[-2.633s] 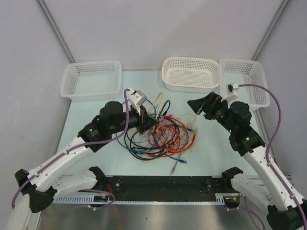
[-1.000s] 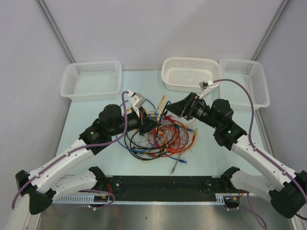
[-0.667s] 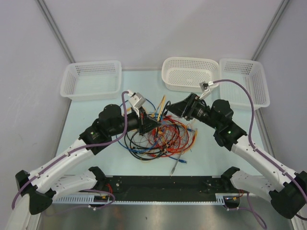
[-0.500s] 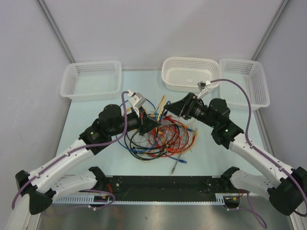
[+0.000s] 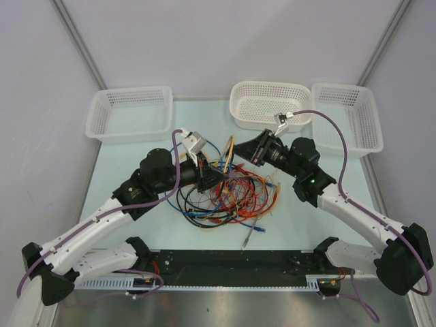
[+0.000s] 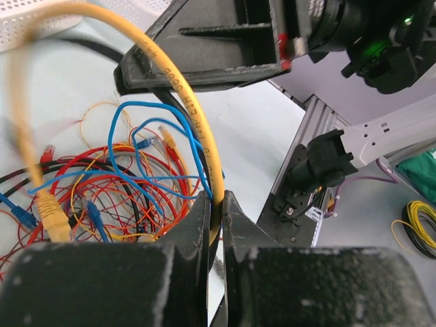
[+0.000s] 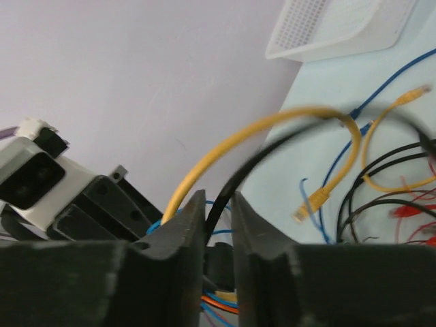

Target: Untangle the cables

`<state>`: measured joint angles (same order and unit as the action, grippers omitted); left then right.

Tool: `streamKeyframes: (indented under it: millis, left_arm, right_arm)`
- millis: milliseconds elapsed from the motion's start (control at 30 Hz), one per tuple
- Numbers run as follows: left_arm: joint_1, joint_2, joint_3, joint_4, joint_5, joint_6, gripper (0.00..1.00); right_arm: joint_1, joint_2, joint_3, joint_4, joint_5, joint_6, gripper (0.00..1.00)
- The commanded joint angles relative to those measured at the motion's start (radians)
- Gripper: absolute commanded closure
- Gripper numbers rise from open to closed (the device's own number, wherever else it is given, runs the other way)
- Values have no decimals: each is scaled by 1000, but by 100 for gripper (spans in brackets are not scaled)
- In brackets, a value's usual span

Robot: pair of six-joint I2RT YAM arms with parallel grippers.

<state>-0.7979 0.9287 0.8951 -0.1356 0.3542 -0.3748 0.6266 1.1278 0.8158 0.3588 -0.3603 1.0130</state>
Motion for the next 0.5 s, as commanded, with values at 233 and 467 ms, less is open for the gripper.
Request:
streamKeyframes:
  millis: [233,467]
  left_arm:
    - [8,-5,63,-107,-301,-22,55]
    - [95,-27,38,-160,-408,-116,18]
  right_arm:
    - [-83,-163,49,-271,61,-150,100]
    - [-235,-292,129,-702,214,-359,100]
